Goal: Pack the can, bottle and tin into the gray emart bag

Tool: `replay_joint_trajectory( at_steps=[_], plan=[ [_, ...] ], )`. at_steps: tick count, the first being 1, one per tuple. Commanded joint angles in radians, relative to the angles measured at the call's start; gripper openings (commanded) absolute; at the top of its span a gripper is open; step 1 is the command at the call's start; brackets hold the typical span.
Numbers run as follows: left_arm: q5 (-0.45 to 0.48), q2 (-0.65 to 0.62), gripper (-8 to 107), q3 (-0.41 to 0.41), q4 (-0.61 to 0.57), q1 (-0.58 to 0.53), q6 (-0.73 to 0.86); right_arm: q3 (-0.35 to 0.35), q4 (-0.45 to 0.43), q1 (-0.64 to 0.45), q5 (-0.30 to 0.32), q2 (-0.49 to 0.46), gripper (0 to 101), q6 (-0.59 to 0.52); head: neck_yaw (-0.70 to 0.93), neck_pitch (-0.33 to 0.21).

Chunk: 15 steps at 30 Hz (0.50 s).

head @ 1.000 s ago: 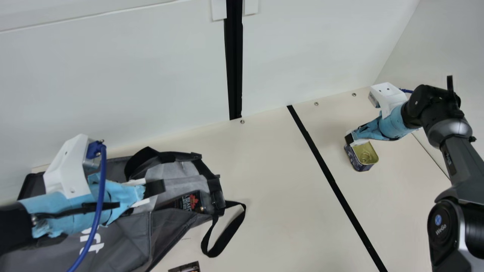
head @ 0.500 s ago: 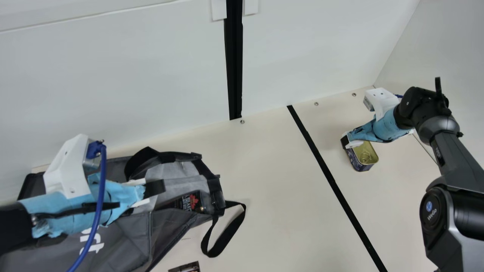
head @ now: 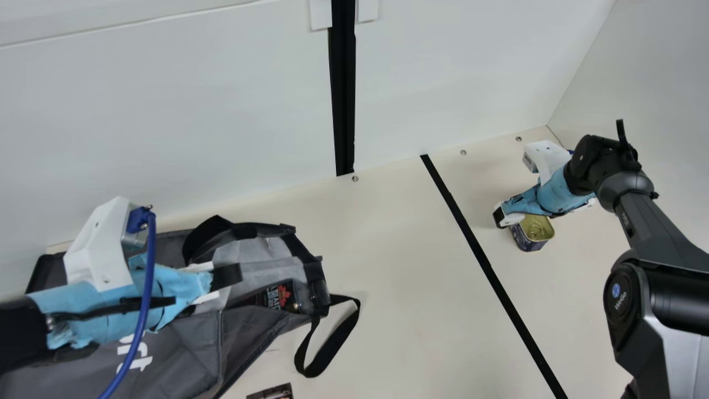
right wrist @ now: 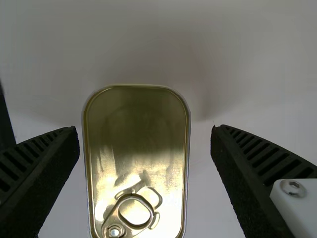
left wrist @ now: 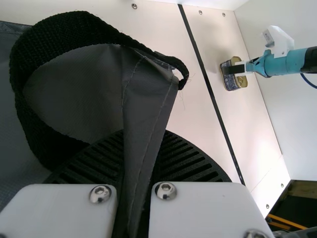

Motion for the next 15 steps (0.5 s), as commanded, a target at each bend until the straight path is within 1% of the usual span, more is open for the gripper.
replay_joint_trajectory(
  at_steps=[1,11,12,15],
  plan=[
    [0.0,0.0,10,0.0,0.0,0.0,0.0,-0.002,-0.006,0.002,0.0,0.004,71,0.002,-0.001,-0.023],
    [0.0,0.0,10,0.0,0.0,0.0,0.0,-0.019,-0.01,0.008,0.001,0.025,4,0.012,-0.001,-0.023],
    [0.0,0.0,10,0.0,0.0,0.0,0.0,-0.022,-0.008,0.008,0.002,0.025,0,0.012,-0.001,-0.023],
    [0.0,0.0,10,0.0,0.0,0.0,0.0,-0.026,-0.002,0.008,0.004,0.023,0,0.008,-0.001,-0.023]
  ],
)
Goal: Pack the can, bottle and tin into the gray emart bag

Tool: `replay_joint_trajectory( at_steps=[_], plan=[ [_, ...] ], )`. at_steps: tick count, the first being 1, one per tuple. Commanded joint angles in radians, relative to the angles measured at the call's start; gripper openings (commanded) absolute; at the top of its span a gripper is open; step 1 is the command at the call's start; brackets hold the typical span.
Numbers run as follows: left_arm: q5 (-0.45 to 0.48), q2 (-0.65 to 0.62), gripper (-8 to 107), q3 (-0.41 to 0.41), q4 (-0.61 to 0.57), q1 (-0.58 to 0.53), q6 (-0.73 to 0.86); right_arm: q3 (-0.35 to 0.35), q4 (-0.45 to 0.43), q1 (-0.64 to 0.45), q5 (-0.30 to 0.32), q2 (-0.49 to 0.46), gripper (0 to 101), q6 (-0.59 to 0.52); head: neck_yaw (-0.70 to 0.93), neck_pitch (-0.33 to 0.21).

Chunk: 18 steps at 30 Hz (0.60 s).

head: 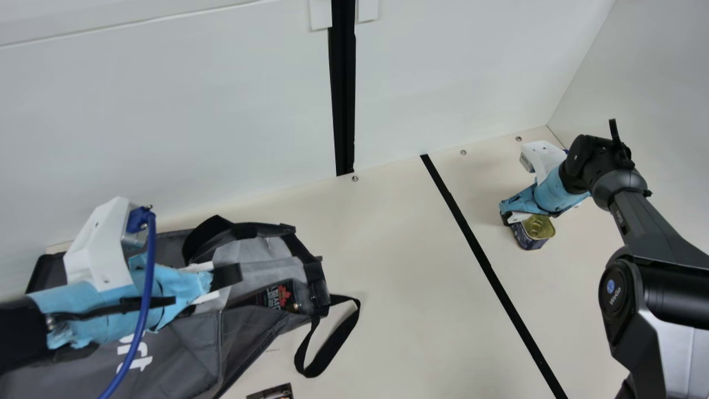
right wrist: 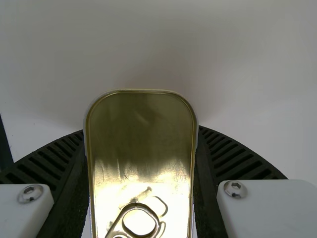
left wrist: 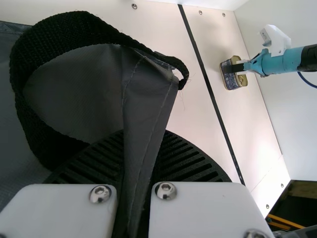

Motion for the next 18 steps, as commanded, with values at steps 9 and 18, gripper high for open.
replay_joint_trajectory(
  at_steps=[9,18],
  plan=[
    [0.0,0.0,10,0.0,0.0,0.0,0.0,0.022,0.016,0.013,-0.008,-0.044,0,-0.017,-0.001,-0.023],
    [0.0,0.0,10,0.0,0.0,0.0,0.0,0.097,0.005,0.051,-0.054,-0.119,0,-0.042,-0.001,-0.023]
  ],
)
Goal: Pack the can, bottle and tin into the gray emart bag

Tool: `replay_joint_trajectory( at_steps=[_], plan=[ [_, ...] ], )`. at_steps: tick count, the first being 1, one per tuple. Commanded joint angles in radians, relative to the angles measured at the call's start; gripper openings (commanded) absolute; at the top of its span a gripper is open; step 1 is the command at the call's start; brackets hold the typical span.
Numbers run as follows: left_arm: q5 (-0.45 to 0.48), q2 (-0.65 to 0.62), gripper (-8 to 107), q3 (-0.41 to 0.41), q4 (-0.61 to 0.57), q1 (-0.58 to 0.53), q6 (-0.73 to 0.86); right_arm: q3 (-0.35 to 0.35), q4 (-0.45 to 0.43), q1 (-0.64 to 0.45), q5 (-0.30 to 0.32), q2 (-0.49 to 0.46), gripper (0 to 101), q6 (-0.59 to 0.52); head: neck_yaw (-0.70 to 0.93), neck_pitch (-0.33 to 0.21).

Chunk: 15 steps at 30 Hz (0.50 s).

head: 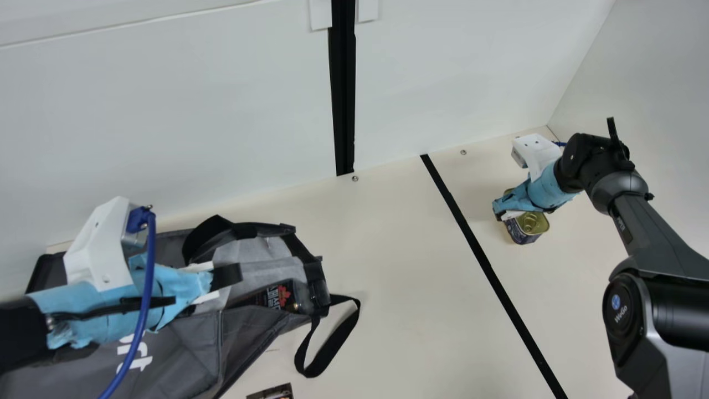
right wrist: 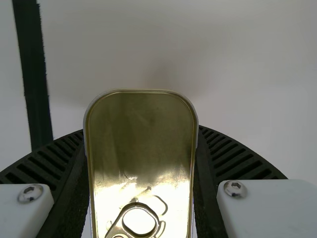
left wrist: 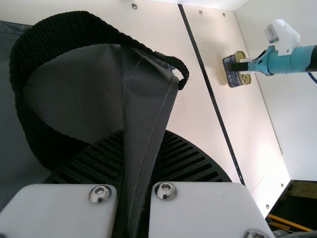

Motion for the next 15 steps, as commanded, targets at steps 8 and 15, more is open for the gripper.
replay_joint_trajectory(
  at_steps=[8,15],
  plan=[
    [0.0,0.0,10,0.0,0.0,0.0,0.0,0.075,-0.01,0.045,-0.036,-0.076,0,-0.012,-0.001,-0.023],
    [0.0,0.0,10,0.0,0.0,0.0,0.0,0.126,-0.012,0.081,-0.056,-0.131,0,-0.032,-0.001,-0.023]
  ],
)
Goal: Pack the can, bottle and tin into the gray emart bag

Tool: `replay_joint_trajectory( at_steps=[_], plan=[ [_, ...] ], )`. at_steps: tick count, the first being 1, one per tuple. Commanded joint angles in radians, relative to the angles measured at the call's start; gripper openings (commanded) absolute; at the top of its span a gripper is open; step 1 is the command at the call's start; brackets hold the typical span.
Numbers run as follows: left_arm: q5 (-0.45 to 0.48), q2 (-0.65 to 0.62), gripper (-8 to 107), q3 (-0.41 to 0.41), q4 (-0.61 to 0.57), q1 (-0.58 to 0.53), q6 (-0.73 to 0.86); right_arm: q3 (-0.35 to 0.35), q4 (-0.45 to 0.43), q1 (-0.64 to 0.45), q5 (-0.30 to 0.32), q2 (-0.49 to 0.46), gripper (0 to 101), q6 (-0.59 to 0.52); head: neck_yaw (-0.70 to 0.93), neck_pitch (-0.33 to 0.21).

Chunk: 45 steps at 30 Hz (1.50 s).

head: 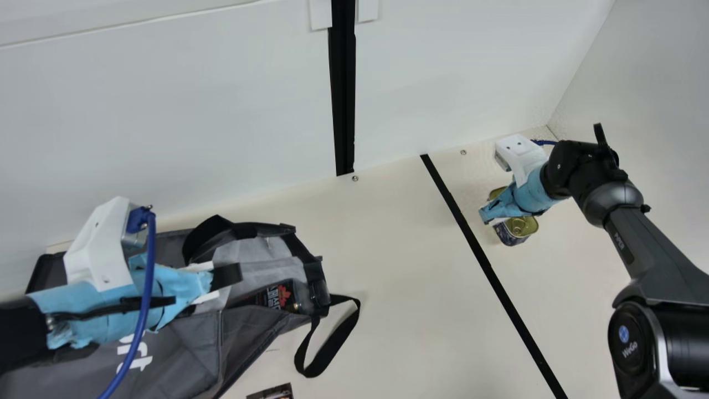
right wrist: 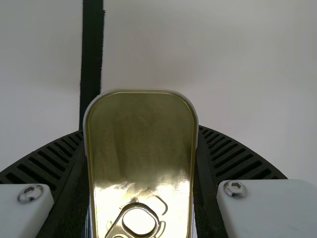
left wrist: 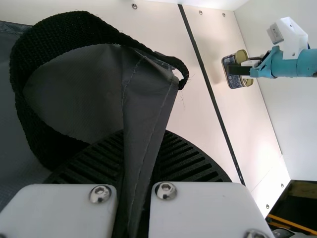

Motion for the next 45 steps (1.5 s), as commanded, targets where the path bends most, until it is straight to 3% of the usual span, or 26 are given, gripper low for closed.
replay_joint_trajectory(
  at_steps=[1,45],
  plan=[
    [0.0,0.0,10,0.0,0.0,0.0,0.0,0.012,-0.001,0.008,-0.006,-0.014,0,-0.006,-0.001,-0.023],
    [0.0,0.0,10,0.0,0.0,0.0,0.0,0.244,0.058,0.242,-0.062,-0.236,0,-0.144,-0.001,-0.023]
  ],
)
